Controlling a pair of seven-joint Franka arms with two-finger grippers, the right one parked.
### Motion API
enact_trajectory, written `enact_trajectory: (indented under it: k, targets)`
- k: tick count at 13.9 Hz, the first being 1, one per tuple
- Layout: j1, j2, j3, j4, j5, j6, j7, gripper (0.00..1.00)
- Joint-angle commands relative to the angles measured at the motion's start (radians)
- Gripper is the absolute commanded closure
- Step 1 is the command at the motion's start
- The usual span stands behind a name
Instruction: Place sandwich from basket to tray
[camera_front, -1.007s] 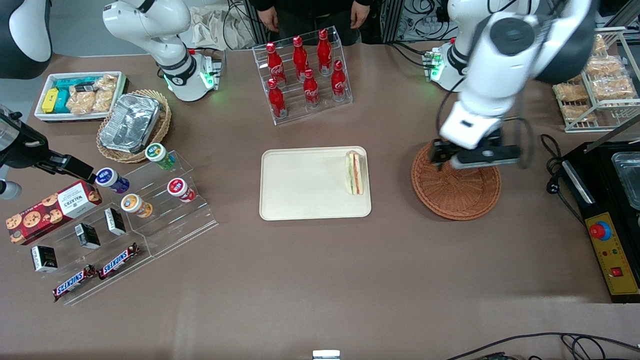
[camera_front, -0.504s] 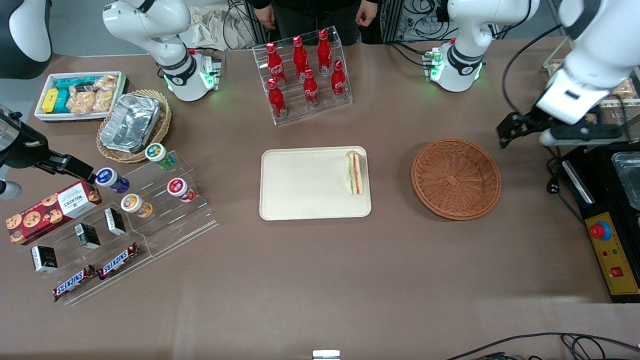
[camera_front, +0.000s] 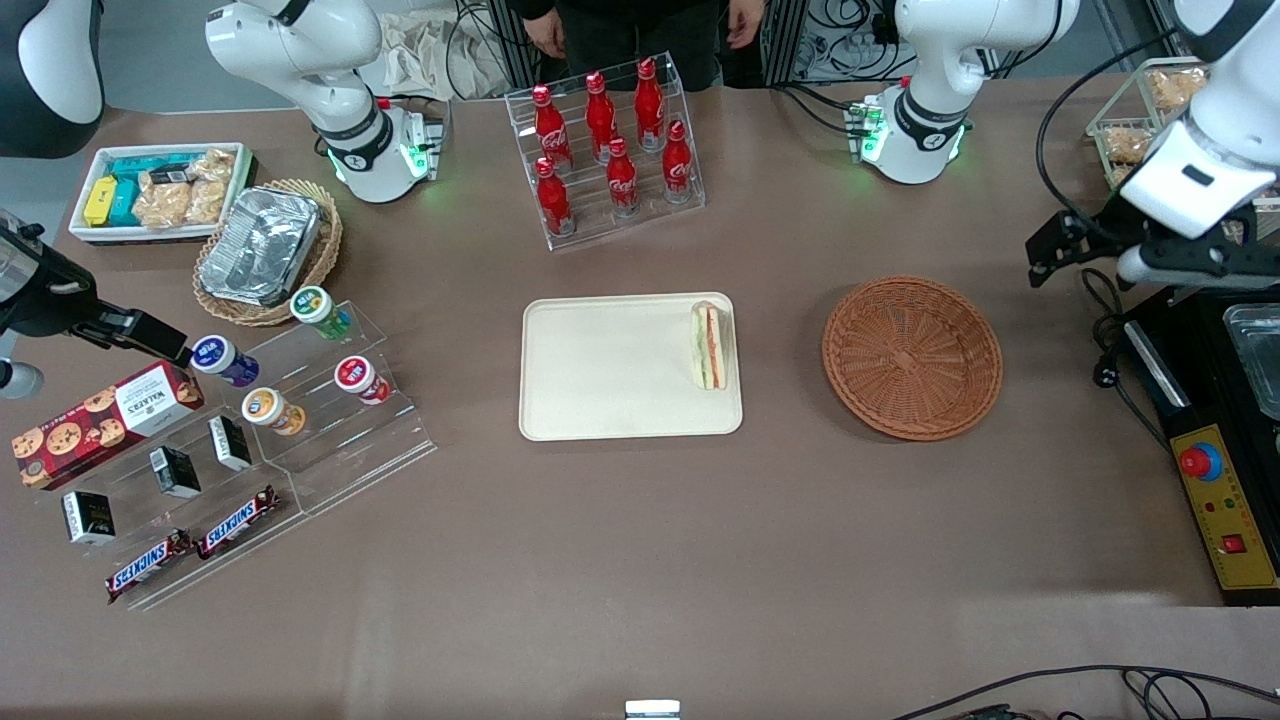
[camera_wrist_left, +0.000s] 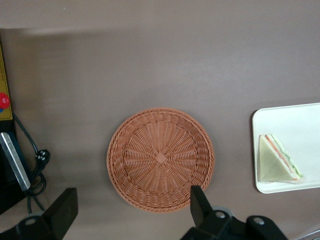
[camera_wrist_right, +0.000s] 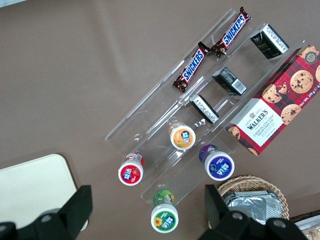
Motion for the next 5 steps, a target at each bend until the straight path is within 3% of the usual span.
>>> enact_trajectory:
  k: [1,5]
  targets:
    - [-0.008,0.103,0.007,0.123,-0.014,-0.05,0.019,0.0]
    - [-0.007,0.094,0.007,0.12,-0.008,-0.049,0.024,0.0]
